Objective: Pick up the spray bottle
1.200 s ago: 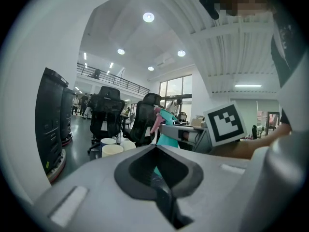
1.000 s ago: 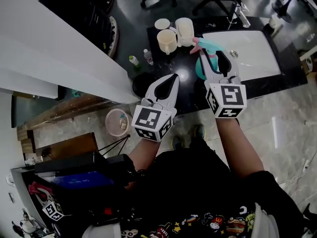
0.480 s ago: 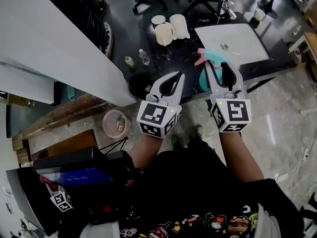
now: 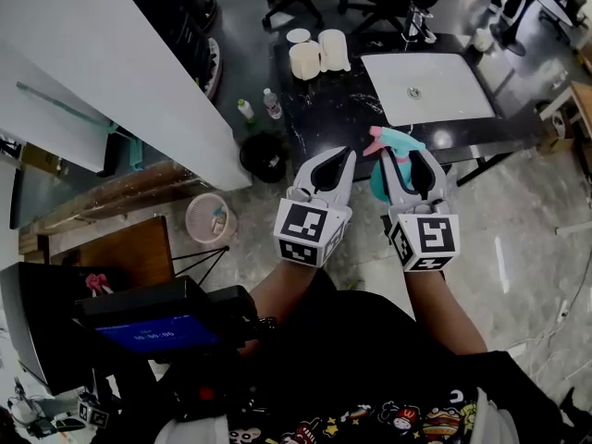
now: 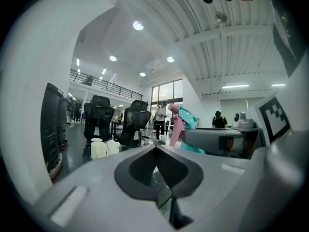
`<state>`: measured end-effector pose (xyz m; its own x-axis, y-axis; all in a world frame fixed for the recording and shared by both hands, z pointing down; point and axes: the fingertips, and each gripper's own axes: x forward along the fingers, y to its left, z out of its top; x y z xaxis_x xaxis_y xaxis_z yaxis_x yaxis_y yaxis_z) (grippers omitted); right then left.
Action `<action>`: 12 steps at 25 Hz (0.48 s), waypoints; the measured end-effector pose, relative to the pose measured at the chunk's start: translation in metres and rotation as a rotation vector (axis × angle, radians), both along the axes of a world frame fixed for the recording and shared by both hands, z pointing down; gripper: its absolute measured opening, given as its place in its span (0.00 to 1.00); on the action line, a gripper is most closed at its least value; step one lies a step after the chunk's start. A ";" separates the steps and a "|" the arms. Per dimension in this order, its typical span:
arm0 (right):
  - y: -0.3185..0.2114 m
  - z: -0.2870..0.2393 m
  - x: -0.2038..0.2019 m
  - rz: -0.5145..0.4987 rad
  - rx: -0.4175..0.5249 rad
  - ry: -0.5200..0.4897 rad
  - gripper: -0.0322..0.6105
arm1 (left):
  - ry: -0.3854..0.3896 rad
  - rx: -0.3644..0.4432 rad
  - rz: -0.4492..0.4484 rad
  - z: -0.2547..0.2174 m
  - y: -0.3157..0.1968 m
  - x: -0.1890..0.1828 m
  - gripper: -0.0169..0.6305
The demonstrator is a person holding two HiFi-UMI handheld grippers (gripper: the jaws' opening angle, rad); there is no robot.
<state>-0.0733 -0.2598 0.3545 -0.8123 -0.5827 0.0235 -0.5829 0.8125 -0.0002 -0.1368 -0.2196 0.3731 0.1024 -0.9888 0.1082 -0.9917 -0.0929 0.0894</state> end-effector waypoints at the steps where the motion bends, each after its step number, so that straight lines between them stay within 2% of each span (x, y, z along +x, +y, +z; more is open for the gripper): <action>1: 0.007 0.003 0.007 -0.021 -0.006 0.001 0.34 | 0.006 -0.010 -0.017 0.004 0.006 0.008 0.03; 5: 0.031 0.018 0.041 -0.082 -0.034 -0.008 0.35 | 0.006 -0.035 -0.050 0.017 0.025 0.046 0.03; 9: 0.040 0.026 0.069 -0.092 -0.062 -0.023 0.34 | -0.017 -0.049 -0.050 0.019 0.034 0.077 0.03; 12: 0.039 0.022 0.079 -0.086 -0.054 -0.032 0.34 | -0.028 -0.052 -0.054 0.014 0.036 0.087 0.03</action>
